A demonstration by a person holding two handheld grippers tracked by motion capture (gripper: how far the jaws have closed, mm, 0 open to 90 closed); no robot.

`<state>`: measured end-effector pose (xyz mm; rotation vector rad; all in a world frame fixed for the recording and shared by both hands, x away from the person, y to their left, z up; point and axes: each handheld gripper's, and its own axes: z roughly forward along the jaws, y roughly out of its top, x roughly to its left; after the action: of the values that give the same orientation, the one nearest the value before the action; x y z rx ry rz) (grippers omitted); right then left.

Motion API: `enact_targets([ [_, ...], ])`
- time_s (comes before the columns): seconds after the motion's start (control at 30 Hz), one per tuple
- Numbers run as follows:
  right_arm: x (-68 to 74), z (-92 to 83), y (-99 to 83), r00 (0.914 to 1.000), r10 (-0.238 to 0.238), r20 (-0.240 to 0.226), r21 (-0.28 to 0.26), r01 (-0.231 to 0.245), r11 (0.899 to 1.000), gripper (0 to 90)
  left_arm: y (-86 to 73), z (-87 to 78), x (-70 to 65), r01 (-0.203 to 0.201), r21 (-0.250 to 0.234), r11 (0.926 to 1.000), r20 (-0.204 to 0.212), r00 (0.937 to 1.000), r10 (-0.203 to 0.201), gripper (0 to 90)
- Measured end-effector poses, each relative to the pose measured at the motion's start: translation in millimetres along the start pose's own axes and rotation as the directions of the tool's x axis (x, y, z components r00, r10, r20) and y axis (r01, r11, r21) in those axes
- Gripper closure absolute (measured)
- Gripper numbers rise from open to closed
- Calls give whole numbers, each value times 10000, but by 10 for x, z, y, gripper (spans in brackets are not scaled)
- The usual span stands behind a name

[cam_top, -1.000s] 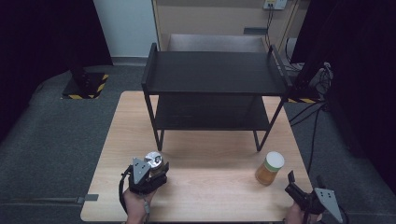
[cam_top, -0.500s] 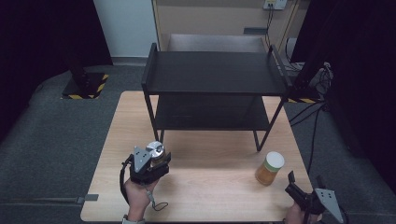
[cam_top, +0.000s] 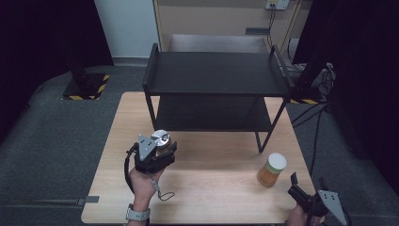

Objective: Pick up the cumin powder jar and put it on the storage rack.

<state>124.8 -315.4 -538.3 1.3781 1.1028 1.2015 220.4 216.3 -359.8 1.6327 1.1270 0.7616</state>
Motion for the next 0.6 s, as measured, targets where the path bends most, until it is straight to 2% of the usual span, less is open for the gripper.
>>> enact_targets([
  [0.2,-8,-2,-2,10000,75,-6,-15,-75,10000,7,132,74,-33,10,2,10000,-136,9999,-10,295],
  [0.3,-5,-1,1,10000,49,-10,3,-49,10000,7,173,109,-117,-121,-130,9998,-466,9988,115,295],
  [0.4,2,3,5,9999,-101,-28,34,101,9999,7,235,157,-134,52,-154,9999,-428,9991,-59,295],
  [0.6,-9,-2,-1,10000,8,-43,-7,-8,10000,7,367,229,-175,155,-10,9999,-464,9988,-155,295],
])
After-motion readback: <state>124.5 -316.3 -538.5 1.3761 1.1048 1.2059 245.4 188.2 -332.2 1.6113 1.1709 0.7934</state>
